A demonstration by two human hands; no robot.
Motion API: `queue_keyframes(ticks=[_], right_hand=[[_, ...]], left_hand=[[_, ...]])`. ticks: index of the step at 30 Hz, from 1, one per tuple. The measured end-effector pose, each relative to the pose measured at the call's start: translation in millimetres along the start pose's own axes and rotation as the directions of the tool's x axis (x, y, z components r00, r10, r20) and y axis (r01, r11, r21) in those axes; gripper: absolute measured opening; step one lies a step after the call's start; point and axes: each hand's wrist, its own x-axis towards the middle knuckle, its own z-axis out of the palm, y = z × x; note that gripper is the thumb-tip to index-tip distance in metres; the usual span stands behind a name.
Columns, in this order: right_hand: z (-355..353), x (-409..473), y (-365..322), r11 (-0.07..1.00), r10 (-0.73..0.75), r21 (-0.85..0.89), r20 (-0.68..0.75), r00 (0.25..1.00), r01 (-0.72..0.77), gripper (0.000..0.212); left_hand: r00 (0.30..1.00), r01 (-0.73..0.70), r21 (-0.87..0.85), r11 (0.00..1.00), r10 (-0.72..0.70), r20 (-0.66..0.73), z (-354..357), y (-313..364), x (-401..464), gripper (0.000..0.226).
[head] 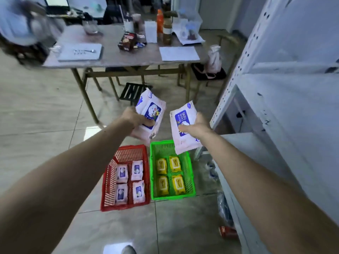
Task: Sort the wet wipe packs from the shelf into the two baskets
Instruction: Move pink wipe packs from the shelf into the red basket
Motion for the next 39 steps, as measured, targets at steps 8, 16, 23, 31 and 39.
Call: queue_keyframes(ticks=[8, 16, 23, 31, 39], right_hand=[[183.2, 56.1, 23.4, 0.991, 0.127, -0.058, 0.160, 0.979, -0.119, 0.044], [319.6, 142.9, 88.7, 0.965, 0.216, -0.205, 0.274, 0.937, -0.162, 0.027], [442.4, 213.8, 196.4, 0.930, 0.306, -0.297, 0.295, 0.905, -0.217, 0.045], [564.4, 269.1, 339.8, 0.867, 0.428, -0.389, 0.259, 0.866, -0.313, 0.046], [625.4, 319.8, 405.6, 0.911, 0.412, -0.093, 0.249, 0.876, -0.402, 0.047]], left_hand=[[0.960, 0.276, -0.003, 0.961, -0.276, -0.043, -88.6, -136.9, 75.2, 0.049], [0.891, 0.429, -0.133, 0.893, -0.443, -0.101, -94.6, -270.8, 171.0, 0.046], [0.837, 0.526, -0.128, 0.841, -0.539, -0.097, -68.2, -422.1, 260.6, 0.043], [0.798, 0.576, -0.093, 0.812, -0.583, -0.151, -17.9, -587.7, 356.8, 0.041], [0.835, 0.526, -0.108, 0.844, -0.536, -0.124, 8.3, -660.1, 431.9, 0.062]])
